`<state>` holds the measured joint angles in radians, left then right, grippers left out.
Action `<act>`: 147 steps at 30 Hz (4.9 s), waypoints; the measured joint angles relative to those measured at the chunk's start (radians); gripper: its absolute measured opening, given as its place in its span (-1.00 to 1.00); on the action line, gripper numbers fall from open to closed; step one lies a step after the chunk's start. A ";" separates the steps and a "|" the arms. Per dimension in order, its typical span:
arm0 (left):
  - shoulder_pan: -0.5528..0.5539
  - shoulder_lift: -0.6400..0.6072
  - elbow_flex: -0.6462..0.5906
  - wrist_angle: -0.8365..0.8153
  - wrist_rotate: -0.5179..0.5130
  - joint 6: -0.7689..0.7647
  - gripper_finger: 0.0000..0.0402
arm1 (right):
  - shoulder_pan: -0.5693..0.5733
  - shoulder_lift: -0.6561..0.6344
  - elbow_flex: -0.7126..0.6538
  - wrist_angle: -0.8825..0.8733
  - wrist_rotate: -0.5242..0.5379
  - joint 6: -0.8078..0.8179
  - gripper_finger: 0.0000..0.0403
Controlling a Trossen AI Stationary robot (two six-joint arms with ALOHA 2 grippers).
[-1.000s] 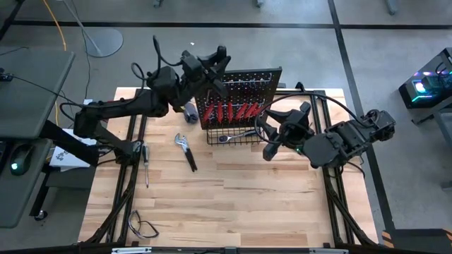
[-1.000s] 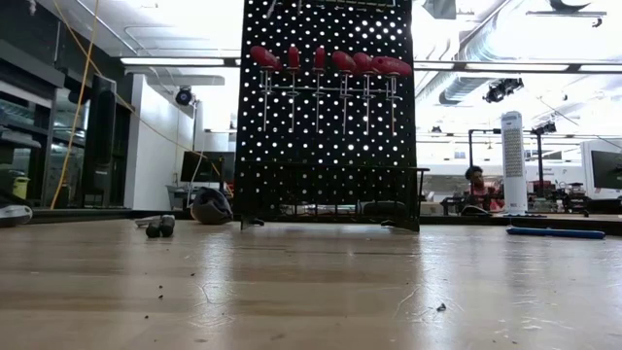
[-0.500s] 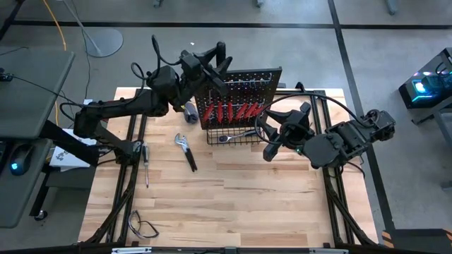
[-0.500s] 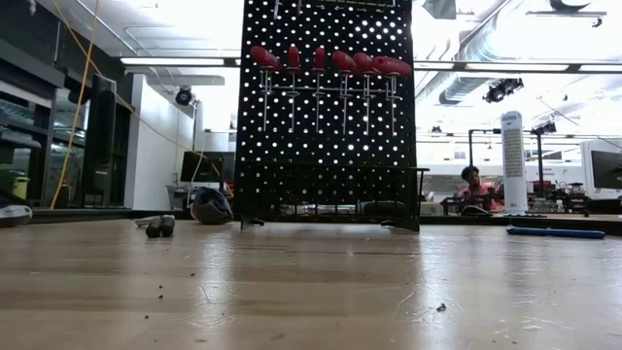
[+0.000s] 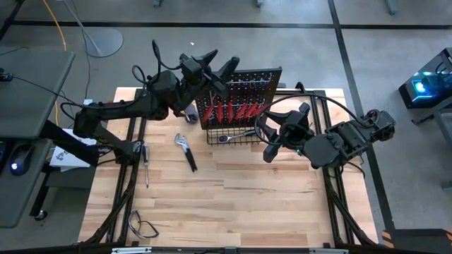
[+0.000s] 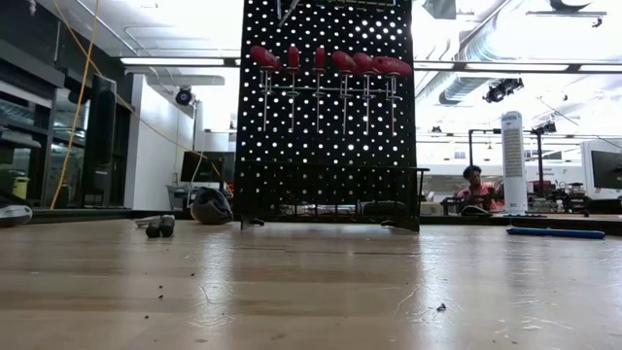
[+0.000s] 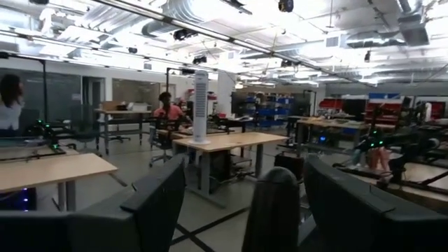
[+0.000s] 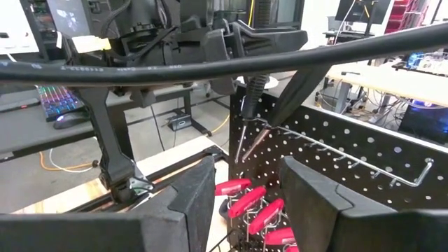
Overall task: Hang tools onto peg board
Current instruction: Hang the gray screwdriver on the peg board
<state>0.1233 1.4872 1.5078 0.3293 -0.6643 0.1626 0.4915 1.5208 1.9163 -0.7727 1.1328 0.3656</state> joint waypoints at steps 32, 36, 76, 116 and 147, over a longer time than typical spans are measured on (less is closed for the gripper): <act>-0.678 -0.311 -0.387 -1.693 0.159 -1.901 0.34 | -0.003 0.000 0.000 0.000 -0.002 -0.007 -0.25; -0.747 -0.287 -0.568 -1.657 0.327 -2.122 0.34 | -0.005 0.000 0.000 0.000 -0.004 -0.007 -0.25; -0.634 0.301 -0.913 -1.464 0.307 -2.535 0.34 | -0.009 0.000 0.000 0.022 -0.116 0.083 -0.25; -0.626 0.234 -0.618 -1.104 0.239 -2.027 -0.65 | 0.015 0.000 0.000 0.025 -0.122 0.152 -0.25; -0.292 -0.295 -0.359 0.319 0.250 -0.291 -0.65 | 0.006 -0.003 0.000 0.099 -0.168 0.011 -0.25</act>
<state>-0.1689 1.1917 1.1486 0.6487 -0.4142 -0.1288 0.4971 1.5177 1.9160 -0.6736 0.9647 0.3763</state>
